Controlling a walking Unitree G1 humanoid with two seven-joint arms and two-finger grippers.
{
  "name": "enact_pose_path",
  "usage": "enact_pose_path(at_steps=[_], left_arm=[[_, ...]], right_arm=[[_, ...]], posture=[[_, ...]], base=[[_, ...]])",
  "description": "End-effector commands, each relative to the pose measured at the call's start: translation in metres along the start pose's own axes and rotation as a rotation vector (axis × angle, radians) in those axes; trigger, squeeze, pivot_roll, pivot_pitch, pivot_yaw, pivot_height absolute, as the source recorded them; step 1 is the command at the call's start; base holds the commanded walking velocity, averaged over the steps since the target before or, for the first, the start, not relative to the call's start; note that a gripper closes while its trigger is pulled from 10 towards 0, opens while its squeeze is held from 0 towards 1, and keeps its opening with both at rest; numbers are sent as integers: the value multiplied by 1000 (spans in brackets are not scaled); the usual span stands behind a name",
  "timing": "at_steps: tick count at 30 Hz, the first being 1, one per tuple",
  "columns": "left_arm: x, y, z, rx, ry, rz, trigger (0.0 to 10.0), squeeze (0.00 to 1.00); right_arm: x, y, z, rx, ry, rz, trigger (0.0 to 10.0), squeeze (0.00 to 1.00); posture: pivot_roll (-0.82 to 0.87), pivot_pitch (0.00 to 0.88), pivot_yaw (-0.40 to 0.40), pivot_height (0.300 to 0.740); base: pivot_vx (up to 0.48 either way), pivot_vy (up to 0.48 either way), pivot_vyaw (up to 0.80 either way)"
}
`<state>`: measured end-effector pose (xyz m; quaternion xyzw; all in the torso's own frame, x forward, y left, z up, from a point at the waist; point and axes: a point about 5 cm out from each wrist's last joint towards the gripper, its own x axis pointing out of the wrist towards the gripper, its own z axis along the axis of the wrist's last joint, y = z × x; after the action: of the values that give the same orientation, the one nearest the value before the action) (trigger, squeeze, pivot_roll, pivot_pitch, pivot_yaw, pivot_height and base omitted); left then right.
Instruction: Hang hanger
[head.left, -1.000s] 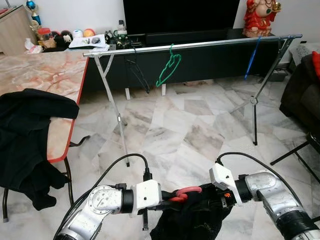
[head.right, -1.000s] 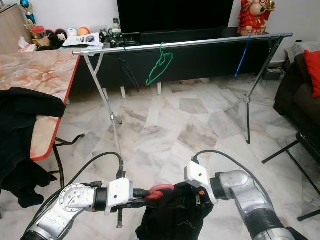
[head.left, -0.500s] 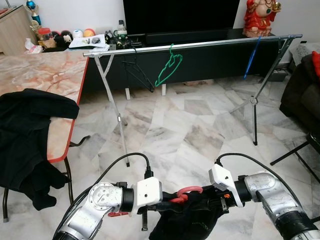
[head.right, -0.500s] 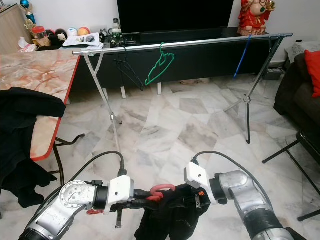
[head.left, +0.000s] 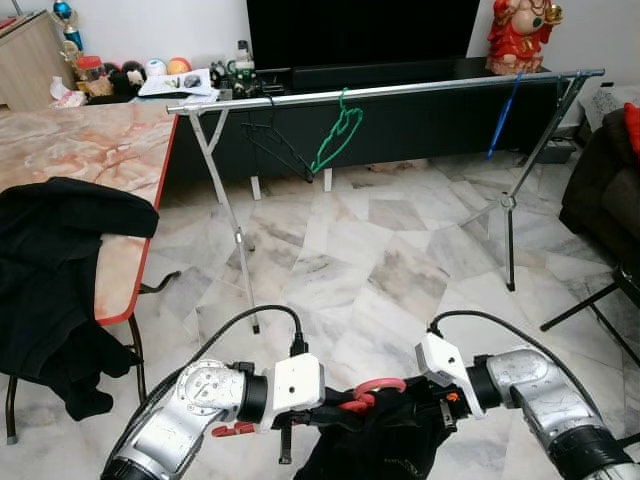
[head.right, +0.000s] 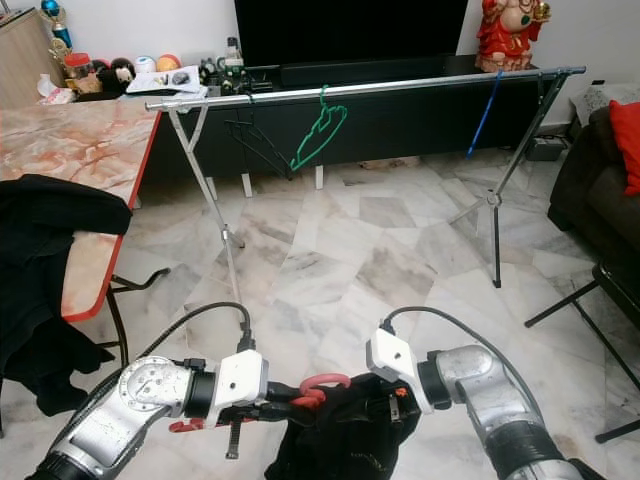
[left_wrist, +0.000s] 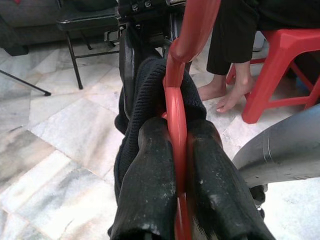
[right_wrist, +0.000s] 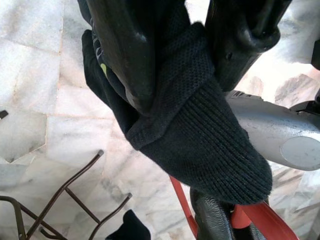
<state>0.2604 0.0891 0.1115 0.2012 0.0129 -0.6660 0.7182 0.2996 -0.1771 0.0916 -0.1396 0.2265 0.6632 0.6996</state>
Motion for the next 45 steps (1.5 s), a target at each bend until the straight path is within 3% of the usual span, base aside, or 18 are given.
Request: enact_pose_path(at_steps=[1,3,22,32,36,39,41,42,45], left_arm=[[3,1,7,14,-10,-27,10000,949],[3,1,7,5,-10,-26,10000,1000],[-4,1,7,15,8,-74,10000,1000],[-8,8,9,47,17,-74,10000,1000],[-13,15,10,58,22,-28,10000,1000],[-20,23,9,72,26,59,10000,1000],[-24,32,7,80,18,173,10000,1000],[-29,42,5,82,3,304,10000,1000],[-32,49,4,44,-32,428,10000,1000]], right_arm=[[4,2,4,-31,-17,28,0,0],[4,2,4,-30,-15,27,0,0],[8,9,-11,8,33,50,0,0],[16,29,-45,85,126,91,0,0],[18,34,-56,134,123,60,0,0],[17,31,-63,153,125,-35,0,0],[15,25,-70,178,151,-167,0,0],[13,21,-76,210,166,-283,0,0],[13,19,-82,279,147,-384,0,0]], posture=[[70,82,38,740],[70,84,37,740],[69,88,33,740],[70,97,31,740],[72,99,31,740],[72,99,31,740],[70,99,31,740],[68,99,29,740],[68,99,29,740]], base=[[0,0,0],[0,0,0],[0,0,0],[0,0,0],[0,0,0],[0,0,0],[0,0,0],[0,0,0],[0,0,0]])
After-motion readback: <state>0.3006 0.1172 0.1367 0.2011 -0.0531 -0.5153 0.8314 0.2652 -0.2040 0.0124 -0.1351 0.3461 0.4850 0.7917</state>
